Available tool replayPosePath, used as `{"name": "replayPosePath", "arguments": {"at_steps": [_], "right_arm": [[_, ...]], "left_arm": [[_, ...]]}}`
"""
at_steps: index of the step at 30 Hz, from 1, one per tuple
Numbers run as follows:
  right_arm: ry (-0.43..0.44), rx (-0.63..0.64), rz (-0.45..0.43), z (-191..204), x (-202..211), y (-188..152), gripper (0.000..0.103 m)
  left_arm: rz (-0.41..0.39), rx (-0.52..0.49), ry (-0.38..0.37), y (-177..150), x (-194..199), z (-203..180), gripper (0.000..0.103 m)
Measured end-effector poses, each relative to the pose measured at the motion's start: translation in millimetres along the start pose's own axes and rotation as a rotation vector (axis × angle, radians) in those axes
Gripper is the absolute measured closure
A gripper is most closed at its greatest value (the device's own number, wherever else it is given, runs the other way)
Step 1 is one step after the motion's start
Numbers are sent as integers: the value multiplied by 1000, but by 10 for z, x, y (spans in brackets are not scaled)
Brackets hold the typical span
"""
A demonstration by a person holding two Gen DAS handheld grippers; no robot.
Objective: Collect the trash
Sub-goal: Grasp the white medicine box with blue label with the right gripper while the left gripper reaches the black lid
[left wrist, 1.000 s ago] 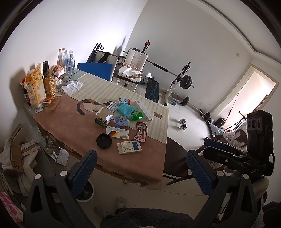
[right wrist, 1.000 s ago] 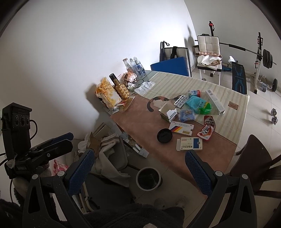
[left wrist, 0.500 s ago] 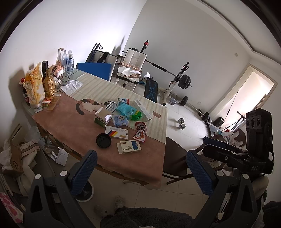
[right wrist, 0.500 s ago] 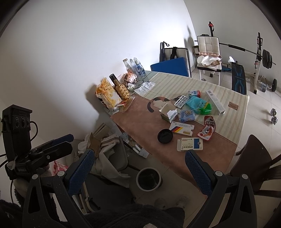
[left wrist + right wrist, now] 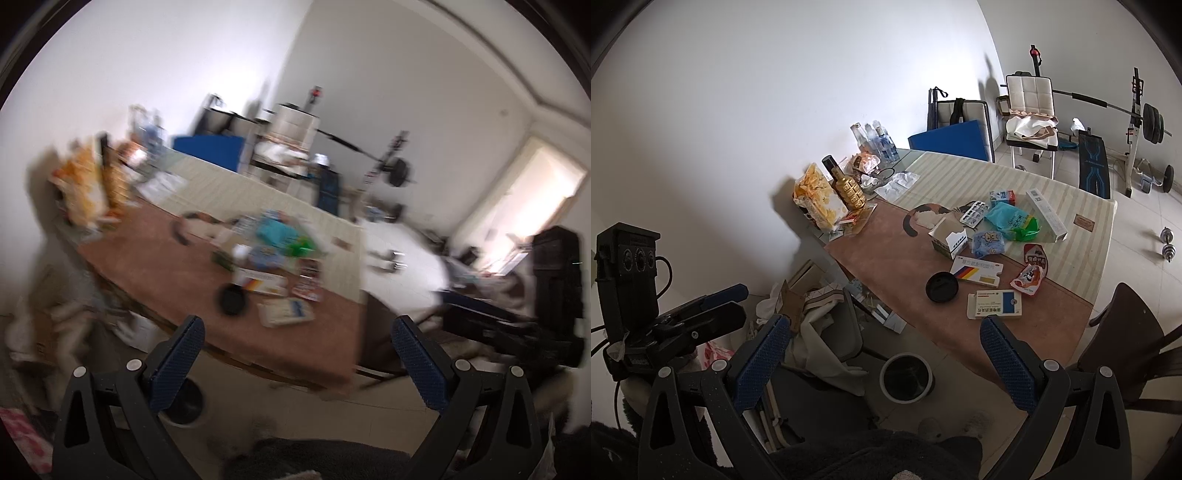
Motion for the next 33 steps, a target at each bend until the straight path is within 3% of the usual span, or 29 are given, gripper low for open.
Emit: {"name": "replayPosePath", "arguments": {"at_steps": [4, 7, 11, 17, 24, 33], "right_arm": [[-78, 3, 12, -93, -159, 44, 0], [-202, 36, 48, -372, -476, 45, 0], [-344, 112, 157, -854, -1072, 5, 0], [-403, 263, 466, -1660, -2438, -293, 0], [-385, 501, 730, -2264, -3771, -667, 0], [-312, 961, 883, -2389, -4562, -911, 0]], "left_arm": [[-31, -74, 349, 26, -320, 256, 0], [32, -51, 448, -87, -797, 398, 0], [179, -20, 507, -388, -1594, 494, 0], [383, 55, 550, -762, -2618, 866, 0], [580, 160, 594, -1108, -3489, 1249, 0], [719, 236, 651, -1366, -3861, 1549, 0]]}}
Point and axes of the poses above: each gripper's, at about its wrist camera, not at the fingertips, and x roughly against the way its jaws point, z to its left, y to its top, the point moved 8 cm from there along -x, roughly the way its jaws point, and after that the axes turned 1 degree about x, right-handed, at the moved point
